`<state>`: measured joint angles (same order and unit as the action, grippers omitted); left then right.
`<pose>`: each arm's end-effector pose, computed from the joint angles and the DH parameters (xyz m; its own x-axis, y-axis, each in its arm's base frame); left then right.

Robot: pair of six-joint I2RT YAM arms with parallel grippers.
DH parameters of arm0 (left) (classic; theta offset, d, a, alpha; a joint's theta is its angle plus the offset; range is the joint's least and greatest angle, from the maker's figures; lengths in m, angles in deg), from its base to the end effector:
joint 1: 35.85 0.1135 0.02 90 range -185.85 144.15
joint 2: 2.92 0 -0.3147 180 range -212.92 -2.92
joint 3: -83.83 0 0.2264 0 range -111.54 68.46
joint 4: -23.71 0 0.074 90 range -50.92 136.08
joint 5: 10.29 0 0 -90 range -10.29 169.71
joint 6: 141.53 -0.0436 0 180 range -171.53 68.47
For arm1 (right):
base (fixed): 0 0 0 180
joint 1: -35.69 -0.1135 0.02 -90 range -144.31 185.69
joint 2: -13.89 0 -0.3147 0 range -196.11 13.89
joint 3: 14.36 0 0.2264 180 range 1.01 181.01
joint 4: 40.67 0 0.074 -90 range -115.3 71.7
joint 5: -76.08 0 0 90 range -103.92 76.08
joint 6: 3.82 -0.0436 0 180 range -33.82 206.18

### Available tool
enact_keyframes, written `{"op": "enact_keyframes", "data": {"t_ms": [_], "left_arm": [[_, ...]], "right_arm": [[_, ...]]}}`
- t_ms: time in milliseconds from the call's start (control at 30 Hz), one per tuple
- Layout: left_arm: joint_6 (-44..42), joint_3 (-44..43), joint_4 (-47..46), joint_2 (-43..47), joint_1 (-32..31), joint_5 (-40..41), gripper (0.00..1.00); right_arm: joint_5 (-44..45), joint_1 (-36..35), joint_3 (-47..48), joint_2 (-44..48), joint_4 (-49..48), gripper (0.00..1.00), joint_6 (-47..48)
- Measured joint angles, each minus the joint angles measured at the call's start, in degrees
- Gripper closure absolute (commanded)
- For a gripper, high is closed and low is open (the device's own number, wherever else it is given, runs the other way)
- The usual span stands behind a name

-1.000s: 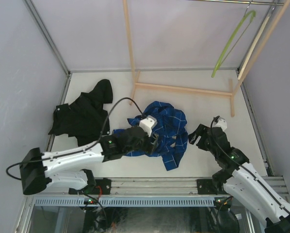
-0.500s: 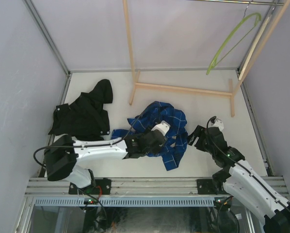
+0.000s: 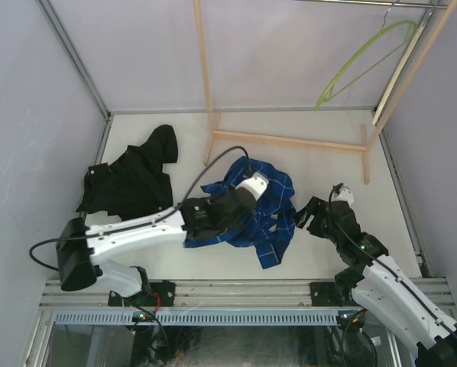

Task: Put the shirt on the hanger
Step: Adjust the shirt at the center of the board.

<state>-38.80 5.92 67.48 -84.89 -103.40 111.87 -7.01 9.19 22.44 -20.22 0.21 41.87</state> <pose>0.1270 -0.2465 0.3269 -0.4184 0.5241 -0.7418 0.5677 0.7884 0.2369 0.0719 0.0300 0.2281 -0.6462 0.4527 -0.6144 0.1301 0.8586 0.4958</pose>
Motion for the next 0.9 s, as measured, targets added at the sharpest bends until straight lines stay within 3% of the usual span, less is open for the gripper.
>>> {"op": "enact_keyframes", "data": {"t_ms": [167, 400, 667, 900], "left_arm": [[-4.9, -9.6, 4.2, 6.1, 3.6, -3.6, 1.0], [-8.7, -21.9, 8.2, 11.3, 17.0, -12.0, 1.0], [-8.9, -36.9, 11.6, 11.3, 25.0, -25.2, 1.0], [-5.1, -42.9, 10.7, 8.9, 28.3, -34.0, 1.0]], "right_arm": [[0.5, 0.2, 0.0, 1.9, 0.1, 0.3, 0.0], [0.5, 0.2, 0.0, 4.0, 0.1, 0.3, 0.8], [-1.9, 0.2, 0.0, 9.6, -0.1, 0.29, 3.3], [-7.4, 0.2, -0.9, 15.6, -2.2, 0.29, 7.1]]}}
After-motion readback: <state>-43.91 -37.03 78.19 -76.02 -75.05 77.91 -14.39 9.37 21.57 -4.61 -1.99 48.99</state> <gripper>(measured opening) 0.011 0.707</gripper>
